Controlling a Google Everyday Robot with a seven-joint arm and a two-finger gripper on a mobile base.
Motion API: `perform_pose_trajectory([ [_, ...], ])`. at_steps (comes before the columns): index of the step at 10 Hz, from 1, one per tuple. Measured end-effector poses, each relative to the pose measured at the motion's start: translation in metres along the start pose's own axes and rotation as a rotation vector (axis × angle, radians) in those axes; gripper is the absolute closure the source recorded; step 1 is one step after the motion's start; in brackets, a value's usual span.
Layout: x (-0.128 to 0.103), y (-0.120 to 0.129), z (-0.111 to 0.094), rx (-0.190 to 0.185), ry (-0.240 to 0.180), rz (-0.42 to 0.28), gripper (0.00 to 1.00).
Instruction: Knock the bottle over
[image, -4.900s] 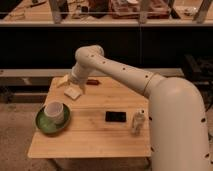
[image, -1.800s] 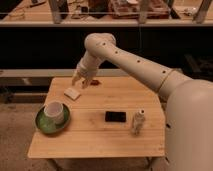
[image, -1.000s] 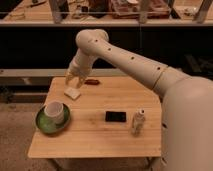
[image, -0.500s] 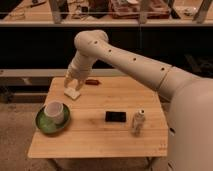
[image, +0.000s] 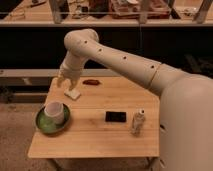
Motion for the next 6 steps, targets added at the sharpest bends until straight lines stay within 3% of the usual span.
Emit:
perform_pose_trajectory([
  [1, -0.001, -0.002, -0.002, -0.026, -0.004, 0.010, 0.55],
  [4, -0.001, -0.014, -0.004, -0.010, -0.009, 0.026, 0.55],
  [6, -0.003, -0.013, -0.002, -0.014, -0.040, 0.007, 0.55],
])
